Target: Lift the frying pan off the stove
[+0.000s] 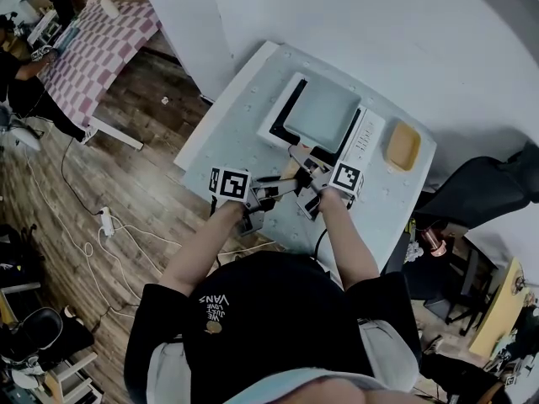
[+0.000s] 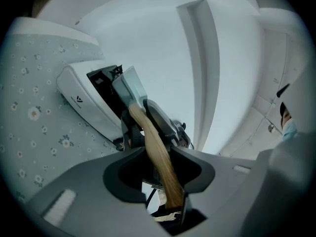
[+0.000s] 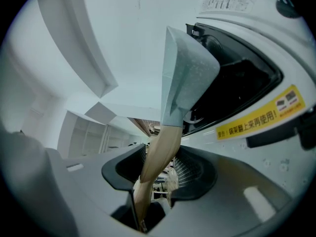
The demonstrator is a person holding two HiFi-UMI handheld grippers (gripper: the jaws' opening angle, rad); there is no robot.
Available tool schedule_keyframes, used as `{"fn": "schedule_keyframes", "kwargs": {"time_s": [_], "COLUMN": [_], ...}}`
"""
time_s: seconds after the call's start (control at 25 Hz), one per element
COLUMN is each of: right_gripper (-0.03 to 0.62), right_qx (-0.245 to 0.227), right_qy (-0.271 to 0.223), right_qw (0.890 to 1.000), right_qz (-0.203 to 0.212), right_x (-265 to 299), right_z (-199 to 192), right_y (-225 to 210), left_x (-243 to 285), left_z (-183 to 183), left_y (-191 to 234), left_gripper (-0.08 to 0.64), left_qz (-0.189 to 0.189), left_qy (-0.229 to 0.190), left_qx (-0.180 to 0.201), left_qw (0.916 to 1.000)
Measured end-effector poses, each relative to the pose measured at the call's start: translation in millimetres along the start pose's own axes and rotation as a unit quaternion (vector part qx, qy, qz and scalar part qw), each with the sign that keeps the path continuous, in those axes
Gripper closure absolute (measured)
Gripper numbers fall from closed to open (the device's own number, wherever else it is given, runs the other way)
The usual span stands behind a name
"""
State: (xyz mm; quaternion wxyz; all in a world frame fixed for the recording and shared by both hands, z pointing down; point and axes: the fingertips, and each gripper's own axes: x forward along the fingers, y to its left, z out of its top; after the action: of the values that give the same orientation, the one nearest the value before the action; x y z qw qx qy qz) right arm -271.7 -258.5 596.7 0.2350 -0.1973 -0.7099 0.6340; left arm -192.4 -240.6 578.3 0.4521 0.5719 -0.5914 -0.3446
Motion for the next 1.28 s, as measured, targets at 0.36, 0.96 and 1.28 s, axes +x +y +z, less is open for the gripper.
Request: {"fn": "schedule_keyframes", "kwargs": {"time_s": [0.36, 0.96, 1.28], "right_gripper": [0.419, 0.416, 0.414], "right_qx": [-0.001, -0.036, -0.054], "right_qy": [-0.010, -0.015, -0.023], "right_qw": [1.000, 0.999, 0.998], "right_qz": [-0.014, 0.004, 0.003], "right_x": [-9.7, -11.8, -12.1], "right_z": [-18.6, -82.1, -141.0], "right_y": [2.1, 30.8, 39.6], "left_x": [-14.3, -63.9, -110.9], "left_z": [-12.4, -51.9, -89.4], "left_y": [-8.7, -32.5, -42.2], "left_gripper": [0.411, 0.413, 0.413], "left_qz": [0.003, -0.011, -0.014], "left_qy": [-0.009, -0.010, -0.008], "left_qx": [0.015, 0.034, 0.051], "left_qw": [0.9998, 0.9993, 0.9986]}}
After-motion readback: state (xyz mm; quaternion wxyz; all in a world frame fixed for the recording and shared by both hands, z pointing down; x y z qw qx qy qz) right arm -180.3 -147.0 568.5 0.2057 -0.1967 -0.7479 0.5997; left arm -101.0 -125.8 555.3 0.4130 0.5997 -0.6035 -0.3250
